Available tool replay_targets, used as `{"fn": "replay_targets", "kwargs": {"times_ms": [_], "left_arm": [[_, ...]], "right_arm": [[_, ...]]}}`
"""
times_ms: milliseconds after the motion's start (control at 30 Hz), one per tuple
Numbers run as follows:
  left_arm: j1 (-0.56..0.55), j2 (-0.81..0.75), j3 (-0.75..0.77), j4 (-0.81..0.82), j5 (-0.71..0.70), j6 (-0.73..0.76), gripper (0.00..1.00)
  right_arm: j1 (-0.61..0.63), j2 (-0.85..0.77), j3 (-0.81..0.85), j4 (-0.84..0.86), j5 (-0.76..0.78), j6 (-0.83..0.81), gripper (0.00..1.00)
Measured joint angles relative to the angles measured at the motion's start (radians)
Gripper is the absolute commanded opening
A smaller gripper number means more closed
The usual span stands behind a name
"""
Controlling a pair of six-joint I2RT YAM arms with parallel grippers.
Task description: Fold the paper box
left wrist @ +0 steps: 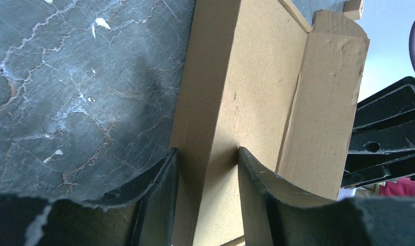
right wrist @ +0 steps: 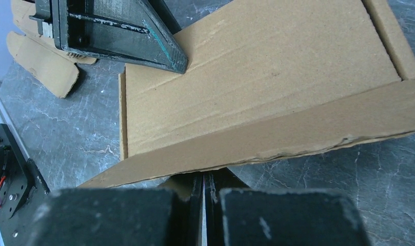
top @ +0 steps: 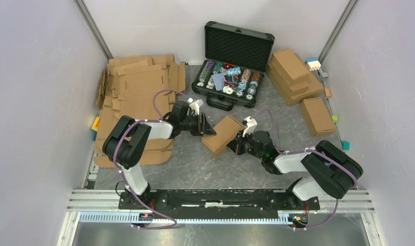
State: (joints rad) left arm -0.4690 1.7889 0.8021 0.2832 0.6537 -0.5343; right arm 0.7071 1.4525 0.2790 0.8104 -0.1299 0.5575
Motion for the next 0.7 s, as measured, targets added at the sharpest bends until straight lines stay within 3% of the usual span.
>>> {"fn": "replay_targets", "kwargs": {"times_ms": [167,433,500,533,633,700], "left_arm": [[0.000,0.000,0.003,-0.006,-0.001,0.000,0.50],[-0.016,-0.008,0.003,-0.014,-0.015,0.000,0.53],[-0.018,-0.016,-0.002,-0.016,-0.019,0.001,0.56],[-0.018,-0.020,-0.006,-0.016,-0.019,0.001,0.61],[-0.021,-0.055,-0.039,-0.018,-0.026,0.010,0.64],[-0.023,-0.101,-0.077,-0.022,-0.037,0.019,0.66]], "right_arm": [[0.000,-0.026,-0.001,-0.026,0.004,-0.005,0.03],[0.006,-0.306,-0.077,-0.182,0.055,-0.055,0.15],[0.006,-0.396,-0.095,-0.259,0.079,-0.079,0.22],[0.006,-0.429,-0.098,-0.290,0.090,-0.089,0.27],[0.006,-0.539,-0.098,-0.399,0.116,-0.132,0.46],[0.005,-0.607,-0.098,-0.458,0.116,-0.166,0.52]]}}
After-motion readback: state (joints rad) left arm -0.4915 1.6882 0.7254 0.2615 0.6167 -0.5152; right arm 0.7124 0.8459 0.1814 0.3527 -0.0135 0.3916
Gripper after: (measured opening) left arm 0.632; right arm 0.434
